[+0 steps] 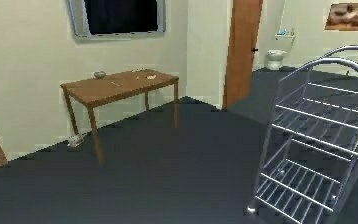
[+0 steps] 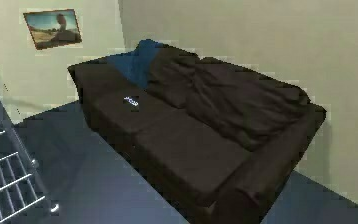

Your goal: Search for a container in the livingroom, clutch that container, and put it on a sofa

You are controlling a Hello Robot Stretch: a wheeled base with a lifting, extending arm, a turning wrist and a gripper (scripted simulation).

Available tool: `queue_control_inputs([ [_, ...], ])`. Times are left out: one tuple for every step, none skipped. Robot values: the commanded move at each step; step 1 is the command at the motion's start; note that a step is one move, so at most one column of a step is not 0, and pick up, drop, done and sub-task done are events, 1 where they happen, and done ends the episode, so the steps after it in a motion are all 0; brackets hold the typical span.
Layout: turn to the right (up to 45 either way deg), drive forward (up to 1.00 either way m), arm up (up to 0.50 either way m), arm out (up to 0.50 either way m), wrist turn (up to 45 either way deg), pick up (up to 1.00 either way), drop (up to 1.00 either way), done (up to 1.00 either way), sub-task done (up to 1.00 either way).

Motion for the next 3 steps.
queue_control_inputs([
  [-45.0, 0.00, 0.00, 0.00, 0.0, 0.00, 0.00, 0.00, 0.00],
  [-9.0, 0.00, 0.00, 0.00, 0.0, 0.00, 0.00, 0.00, 0.00],
  [0.0, 0.65, 0.00, 0.00, 0.0, 0.00, 0.00, 0.00, 0.00],
])
